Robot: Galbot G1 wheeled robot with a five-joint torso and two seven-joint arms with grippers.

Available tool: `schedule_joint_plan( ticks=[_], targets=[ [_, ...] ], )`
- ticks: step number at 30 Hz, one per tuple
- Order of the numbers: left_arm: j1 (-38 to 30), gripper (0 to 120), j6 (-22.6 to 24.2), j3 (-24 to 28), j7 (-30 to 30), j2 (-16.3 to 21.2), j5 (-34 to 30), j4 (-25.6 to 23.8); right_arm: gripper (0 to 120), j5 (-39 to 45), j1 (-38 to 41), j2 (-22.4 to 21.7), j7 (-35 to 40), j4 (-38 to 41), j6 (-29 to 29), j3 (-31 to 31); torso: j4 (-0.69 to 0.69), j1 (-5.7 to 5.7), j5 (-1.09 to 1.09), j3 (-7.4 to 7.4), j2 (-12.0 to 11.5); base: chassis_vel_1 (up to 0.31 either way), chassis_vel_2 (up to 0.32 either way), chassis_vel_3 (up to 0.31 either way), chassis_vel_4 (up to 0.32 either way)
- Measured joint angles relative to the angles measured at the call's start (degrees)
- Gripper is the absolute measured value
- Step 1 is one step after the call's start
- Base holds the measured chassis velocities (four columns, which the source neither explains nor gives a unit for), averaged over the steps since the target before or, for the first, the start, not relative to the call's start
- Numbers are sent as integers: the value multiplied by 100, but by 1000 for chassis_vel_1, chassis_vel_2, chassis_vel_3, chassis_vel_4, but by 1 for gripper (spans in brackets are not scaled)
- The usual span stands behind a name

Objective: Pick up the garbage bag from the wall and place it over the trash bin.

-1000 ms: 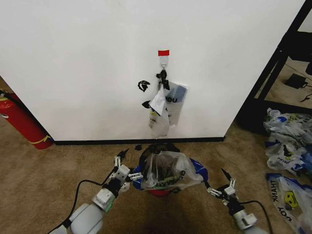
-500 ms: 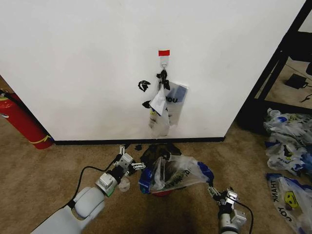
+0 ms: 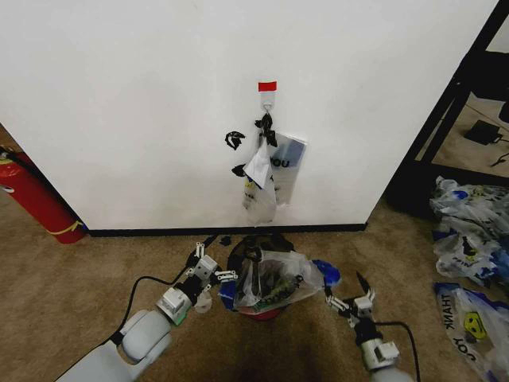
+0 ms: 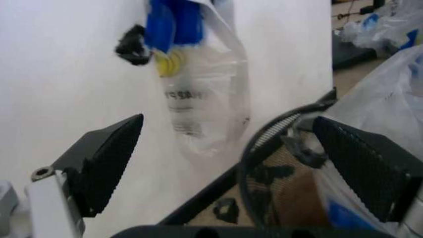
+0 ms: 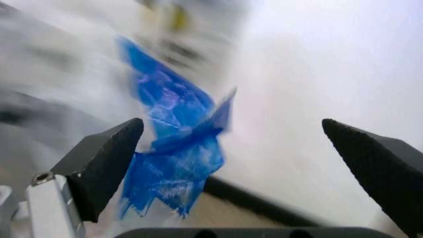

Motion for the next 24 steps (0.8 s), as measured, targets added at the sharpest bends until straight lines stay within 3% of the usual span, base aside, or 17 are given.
schedule_joint_plan(
  ticks=[2,3,4,7,10,17,19,21,24],
  targets=[
    [-54,100,-1,-47,10,33,-104,-9,100,689,32,-108,-1658,-8,436,427,-6,0,0,0,0,0,0,0,0],
    [-54,100,-1,-47,10,33,-104,-9,100,689,32,-108,-1658,-8,436,427,-6,0,0,0,0,0,0,0,0],
    [-95,100,0,-52,24,48,-163,-8,100,998,49,-159,-2475,-8,524,629,-9,0,-1,0,1,0,0,0,0],
    [-168,100,4,-42,65,67,-246,14,100,1476,179,-224,-3863,-100,579,983,-8,0,1,0,0,0,0,0,0],
    [-180,100,4,-14,97,62,-257,16,100,1858,317,-277,-4491,-235,554,1139,-4,0,0,0,0,0,0,0,0],
    [-171,100,7,38,114,6,-196,61,100,2739,510,-477,-5903,-731,-188,1308,-6,0,1,0,0,0,0,0,0],
    [-146,100,11,36,115,1,-161,62,100,3028,625,-554,-6930,-953,-610,1388,-6,0,2,0,0,0,0,0,0],
    [-105,100,16,23,113,1,-126,58,100,2858,800,-580,-7713,-1147,-833,1599,-6,0,1,0,0,0,0,0,0],
    [-68,100,18,4,107,-5,-77,51,100,2682,1018,-613,-8110,-1336,-884,1756,-4,0,1,0,0,0,0,0,0]
  ],
)
